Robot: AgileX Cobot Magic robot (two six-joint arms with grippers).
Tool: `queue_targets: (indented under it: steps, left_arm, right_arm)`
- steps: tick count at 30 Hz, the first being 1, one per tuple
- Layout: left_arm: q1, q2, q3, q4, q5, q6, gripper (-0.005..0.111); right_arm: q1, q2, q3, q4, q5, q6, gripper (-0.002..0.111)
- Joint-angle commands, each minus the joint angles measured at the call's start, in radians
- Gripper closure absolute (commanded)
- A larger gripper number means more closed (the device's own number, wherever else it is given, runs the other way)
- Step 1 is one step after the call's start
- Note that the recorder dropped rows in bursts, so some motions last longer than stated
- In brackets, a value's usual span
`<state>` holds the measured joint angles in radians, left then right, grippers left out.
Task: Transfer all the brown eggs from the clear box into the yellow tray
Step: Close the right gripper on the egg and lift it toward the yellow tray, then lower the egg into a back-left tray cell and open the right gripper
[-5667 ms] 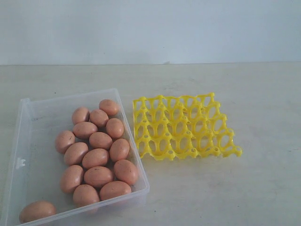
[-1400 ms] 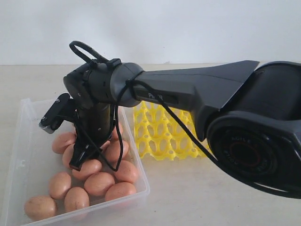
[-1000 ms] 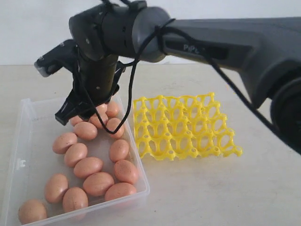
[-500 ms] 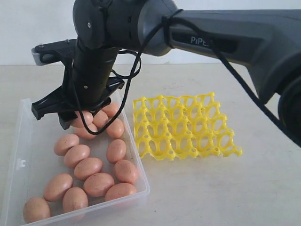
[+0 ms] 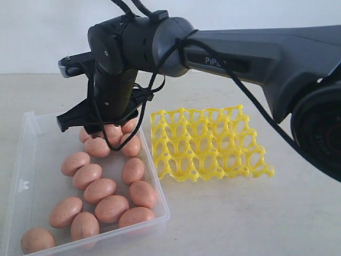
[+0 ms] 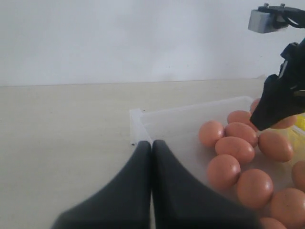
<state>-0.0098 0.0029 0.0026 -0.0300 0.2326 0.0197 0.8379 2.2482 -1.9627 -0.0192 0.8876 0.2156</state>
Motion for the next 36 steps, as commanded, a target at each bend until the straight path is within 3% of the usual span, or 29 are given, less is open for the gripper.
queue_targets:
  steps: [1,7,15,21,27,36]
  left_arm:
    - [-0.005,-0.003,-0.003,-0.005,-0.001,0.001,0.111]
    - [-0.005,-0.003,-0.003,-0.005,-0.001,0.001,0.111]
    - [-0.005,-0.003,-0.003,-0.005,-0.001,0.001,0.111]
    - [-0.005,-0.003,-0.003,-0.005,-0.001,0.001,0.111]
    - [-0.005,-0.003,-0.003,-0.005,-0.001,0.001,0.111]
    - [-0.005,-0.003,-0.003,-0.005,-0.001,0.001,0.111]
  right_arm:
    - [-0.035,-0.043,-0.001,-0.130,-0.033,0.059,0.108]
    - [-0.068,-0.103,0.048,-0.292,-0.116,0.198,0.108]
    - [-0.124,-0.250,0.401,-0.481,-0.483,0.497,0.109]
    - [-0.183,-0.272,0.567,-0.705,-0.649,0.760,0.109]
    - [-0.208,-0.261,0.604,-0.858,-0.748,0.796,0.109]
    - [-0.294,-0.222,0.604,-0.788,-0.923,0.769,0.109]
